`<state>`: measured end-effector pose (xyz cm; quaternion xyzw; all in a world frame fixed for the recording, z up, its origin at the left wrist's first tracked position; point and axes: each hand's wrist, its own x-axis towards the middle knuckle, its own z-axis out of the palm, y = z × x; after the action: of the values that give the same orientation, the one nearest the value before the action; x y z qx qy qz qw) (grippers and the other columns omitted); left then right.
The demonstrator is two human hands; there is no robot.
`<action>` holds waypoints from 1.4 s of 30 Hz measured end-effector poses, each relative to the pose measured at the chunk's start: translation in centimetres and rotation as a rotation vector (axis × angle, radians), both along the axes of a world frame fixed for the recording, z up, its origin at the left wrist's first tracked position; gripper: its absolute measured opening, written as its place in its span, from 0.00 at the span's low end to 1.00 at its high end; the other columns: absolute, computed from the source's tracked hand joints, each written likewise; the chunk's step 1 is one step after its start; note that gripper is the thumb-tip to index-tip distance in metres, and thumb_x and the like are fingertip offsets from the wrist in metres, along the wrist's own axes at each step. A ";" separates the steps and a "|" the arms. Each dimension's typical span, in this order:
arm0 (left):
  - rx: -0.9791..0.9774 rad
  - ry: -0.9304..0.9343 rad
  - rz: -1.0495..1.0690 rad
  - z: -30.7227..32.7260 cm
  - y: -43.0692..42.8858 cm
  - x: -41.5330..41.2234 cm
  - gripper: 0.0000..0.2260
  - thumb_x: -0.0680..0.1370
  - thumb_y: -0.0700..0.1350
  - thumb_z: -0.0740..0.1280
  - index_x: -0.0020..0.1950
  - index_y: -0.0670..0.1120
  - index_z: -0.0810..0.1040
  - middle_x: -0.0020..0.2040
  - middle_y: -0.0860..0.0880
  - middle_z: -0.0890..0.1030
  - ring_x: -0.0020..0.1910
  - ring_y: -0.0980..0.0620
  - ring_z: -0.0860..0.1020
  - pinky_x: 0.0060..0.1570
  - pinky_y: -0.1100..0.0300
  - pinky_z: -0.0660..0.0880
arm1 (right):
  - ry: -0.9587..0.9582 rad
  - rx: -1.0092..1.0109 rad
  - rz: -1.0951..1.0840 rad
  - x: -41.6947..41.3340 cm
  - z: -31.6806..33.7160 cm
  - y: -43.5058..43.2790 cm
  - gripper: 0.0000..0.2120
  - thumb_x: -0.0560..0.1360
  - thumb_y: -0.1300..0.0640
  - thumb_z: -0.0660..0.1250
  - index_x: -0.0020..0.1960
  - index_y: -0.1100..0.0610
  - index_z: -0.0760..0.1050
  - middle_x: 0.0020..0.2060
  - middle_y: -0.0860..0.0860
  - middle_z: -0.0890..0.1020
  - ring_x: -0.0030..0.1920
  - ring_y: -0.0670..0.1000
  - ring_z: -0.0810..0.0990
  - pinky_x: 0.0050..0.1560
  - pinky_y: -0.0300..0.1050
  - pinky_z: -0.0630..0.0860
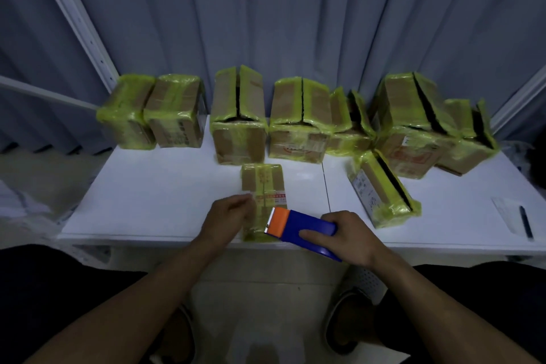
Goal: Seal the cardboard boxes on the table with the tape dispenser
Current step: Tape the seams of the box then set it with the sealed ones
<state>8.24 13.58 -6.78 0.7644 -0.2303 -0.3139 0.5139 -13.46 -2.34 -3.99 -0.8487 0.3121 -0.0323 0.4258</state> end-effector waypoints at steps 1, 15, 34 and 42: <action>-0.002 0.065 -0.005 0.9 0.5 -0.3 0.08 0.81 0.52 0.66 0.55 0.54 0.83 0.53 0.54 0.85 0.51 0.57 0.82 0.44 0.65 0.76 | -0.021 0.002 0.010 0.2 0.1 0.2 0.18 0.73 0.39 0.75 0.36 0.52 0.80 0.30 0.44 0.82 0.32 0.44 0.81 0.34 0.34 0.73; -0.087 0.444 0.108 4.9 4.7 -3.1 0.07 0.78 0.47 0.71 0.51 0.46 0.86 0.44 0.50 0.86 0.40 0.55 0.81 0.43 0.61 0.72 | -0.235 0.131 0.086 1.4 0.8 2.3 0.11 0.72 0.43 0.75 0.34 0.45 0.79 0.30 0.49 0.81 0.30 0.47 0.79 0.34 0.37 0.72; -0.020 0.394 0.084 3.8 4.2 -2.1 0.07 0.77 0.47 0.71 0.51 0.47 0.86 0.46 0.49 0.86 0.39 0.56 0.80 0.44 0.60 0.75 | -0.250 0.268 0.072 1.2 1.1 2.6 0.09 0.71 0.48 0.73 0.42 0.55 0.81 0.35 0.48 0.84 0.35 0.47 0.83 0.36 0.36 0.75; 0.018 0.038 0.051 2.1 4.4 -1.5 0.05 0.77 0.46 0.72 0.51 0.51 0.86 0.45 0.57 0.85 0.44 0.66 0.81 0.44 0.70 0.74 | -0.191 0.207 0.056 1.4 -0.2 2.5 0.13 0.71 0.43 0.75 0.43 0.54 0.83 0.37 0.51 0.85 0.36 0.52 0.85 0.38 0.41 0.78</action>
<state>6.76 17.99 -4.67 0.7687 -0.1980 -0.3170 0.5190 -12.10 0.15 -4.16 -0.8018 0.2478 -0.0687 0.5395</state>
